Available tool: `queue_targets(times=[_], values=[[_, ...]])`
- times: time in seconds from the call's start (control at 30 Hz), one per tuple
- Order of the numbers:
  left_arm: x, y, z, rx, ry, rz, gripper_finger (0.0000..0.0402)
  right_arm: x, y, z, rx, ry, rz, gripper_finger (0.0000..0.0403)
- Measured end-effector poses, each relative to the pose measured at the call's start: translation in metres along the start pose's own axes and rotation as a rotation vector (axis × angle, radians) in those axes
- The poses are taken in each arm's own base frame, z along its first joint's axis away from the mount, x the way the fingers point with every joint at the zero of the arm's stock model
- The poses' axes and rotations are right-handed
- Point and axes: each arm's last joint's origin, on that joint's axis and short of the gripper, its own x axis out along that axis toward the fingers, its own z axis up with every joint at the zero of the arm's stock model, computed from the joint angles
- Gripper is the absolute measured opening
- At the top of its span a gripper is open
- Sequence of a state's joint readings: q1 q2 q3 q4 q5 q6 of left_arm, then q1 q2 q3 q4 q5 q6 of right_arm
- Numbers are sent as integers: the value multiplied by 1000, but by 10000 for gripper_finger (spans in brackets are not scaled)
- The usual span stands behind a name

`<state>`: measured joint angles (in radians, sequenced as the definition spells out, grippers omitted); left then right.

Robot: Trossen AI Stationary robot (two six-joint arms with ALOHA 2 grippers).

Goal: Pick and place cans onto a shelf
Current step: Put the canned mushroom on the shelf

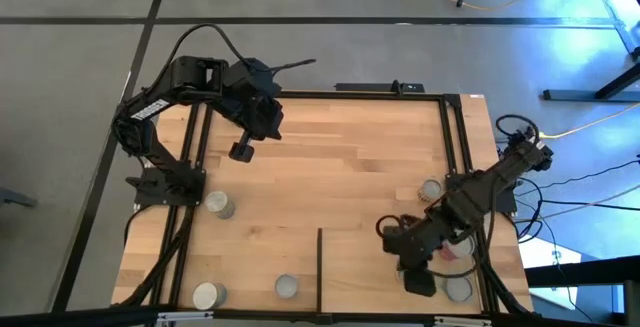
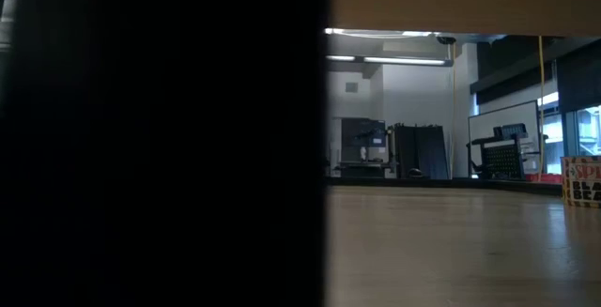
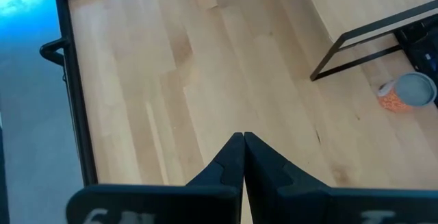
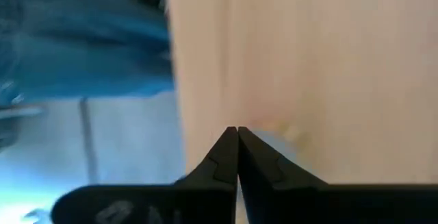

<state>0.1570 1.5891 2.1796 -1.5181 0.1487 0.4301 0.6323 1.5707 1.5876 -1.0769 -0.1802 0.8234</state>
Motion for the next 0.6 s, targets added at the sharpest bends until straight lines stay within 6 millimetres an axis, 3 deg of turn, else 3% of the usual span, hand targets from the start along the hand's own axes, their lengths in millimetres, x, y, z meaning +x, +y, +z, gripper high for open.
queue_targets(times=[0.1,0.37,0.6], values=[[0,0,0,0,0,0,0,2,-12,8,-9,-35,-61,8],[0,0,0,0,0,0,0,28,-45,9,5,77,-108,5],[0,0,0,0,0,0,0,43,-54,9,14,102,-37,5]])
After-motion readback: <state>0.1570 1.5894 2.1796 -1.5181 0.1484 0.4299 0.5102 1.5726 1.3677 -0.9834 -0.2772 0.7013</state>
